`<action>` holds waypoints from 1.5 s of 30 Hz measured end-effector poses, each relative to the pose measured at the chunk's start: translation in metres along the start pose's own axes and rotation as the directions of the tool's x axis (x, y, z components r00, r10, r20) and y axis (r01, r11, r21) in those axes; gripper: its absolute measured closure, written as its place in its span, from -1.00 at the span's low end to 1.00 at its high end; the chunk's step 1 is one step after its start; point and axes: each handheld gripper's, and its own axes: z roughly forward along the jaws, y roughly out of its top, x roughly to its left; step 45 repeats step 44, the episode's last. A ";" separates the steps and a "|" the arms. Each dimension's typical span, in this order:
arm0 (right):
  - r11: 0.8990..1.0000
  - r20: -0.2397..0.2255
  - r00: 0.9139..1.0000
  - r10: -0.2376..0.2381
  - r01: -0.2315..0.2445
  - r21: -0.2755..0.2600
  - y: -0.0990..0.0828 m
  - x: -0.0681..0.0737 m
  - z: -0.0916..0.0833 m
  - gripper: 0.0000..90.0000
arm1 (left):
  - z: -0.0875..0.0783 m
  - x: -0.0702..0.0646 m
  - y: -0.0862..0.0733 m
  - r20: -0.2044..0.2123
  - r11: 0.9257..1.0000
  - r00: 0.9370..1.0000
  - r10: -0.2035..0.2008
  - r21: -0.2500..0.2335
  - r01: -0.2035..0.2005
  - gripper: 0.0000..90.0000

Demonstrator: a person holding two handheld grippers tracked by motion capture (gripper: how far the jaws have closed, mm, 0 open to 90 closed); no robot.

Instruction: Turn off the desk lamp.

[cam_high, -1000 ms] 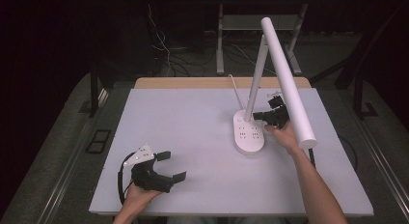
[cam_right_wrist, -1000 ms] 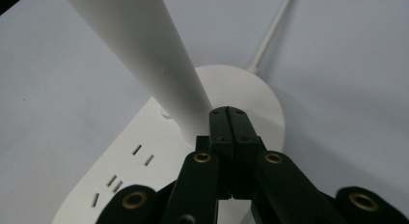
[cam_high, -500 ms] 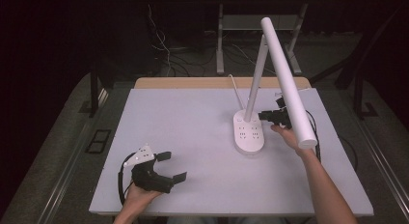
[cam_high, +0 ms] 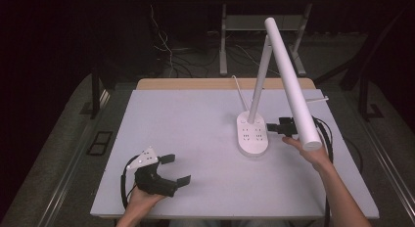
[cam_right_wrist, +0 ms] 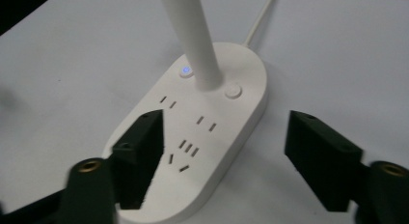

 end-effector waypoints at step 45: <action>0.989 -0.082 0.996 -0.034 0.022 -0.147 -0.119 0.062 -0.060 -0.98 | 0.001 0.000 0.000 -0.007 1.000 1.000 0.001 0.012 -0.001 -1.00</action>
